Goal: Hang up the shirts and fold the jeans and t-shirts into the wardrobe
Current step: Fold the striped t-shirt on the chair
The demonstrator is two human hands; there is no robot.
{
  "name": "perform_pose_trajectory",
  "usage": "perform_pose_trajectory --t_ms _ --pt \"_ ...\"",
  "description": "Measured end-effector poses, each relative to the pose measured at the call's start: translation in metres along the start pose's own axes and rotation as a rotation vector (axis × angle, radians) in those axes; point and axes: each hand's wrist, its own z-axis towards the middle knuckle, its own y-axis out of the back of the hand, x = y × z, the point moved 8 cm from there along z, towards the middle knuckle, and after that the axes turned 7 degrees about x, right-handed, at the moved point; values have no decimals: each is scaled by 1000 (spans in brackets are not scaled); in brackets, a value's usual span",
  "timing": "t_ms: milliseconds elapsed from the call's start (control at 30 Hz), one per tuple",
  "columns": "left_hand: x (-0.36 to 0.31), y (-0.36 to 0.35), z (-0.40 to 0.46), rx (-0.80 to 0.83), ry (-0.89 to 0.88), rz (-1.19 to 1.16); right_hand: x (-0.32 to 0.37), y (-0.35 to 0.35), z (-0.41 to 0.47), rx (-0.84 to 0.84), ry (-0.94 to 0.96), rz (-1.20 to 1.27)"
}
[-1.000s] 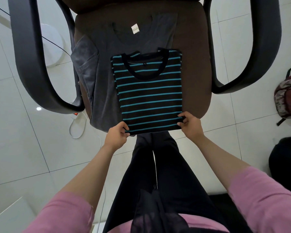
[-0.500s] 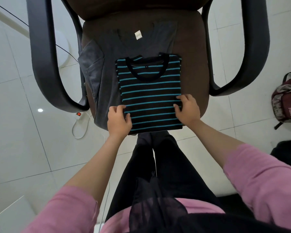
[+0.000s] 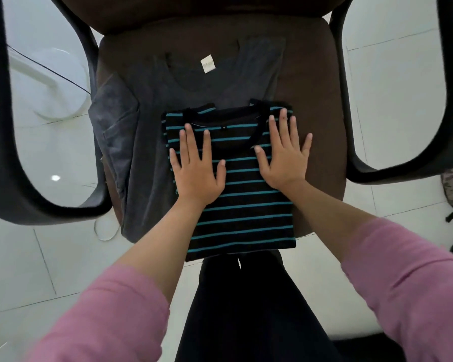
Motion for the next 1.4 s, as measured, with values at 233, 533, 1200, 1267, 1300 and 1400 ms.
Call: perform_pose_trajectory --t_ms 233,533,1200,1267,1300,1400 --pt "2 6 -3 -9 9 -75 2 3 -2 -26 -41 62" --pt "44 51 -8 -97 535 -644 4 32 6 -12 -338 630" --pt "43 123 -27 263 452 -1217 8 107 -35 90 -335 1104" --pt "40 138 -35 314 357 -1224 16 122 -55 11 -338 1112" --pt "37 146 -40 338 309 -1235 20 130 -66 -35 -341 1116" --pt "33 169 -57 381 168 -1257 35 153 -106 -169 -363 1101"
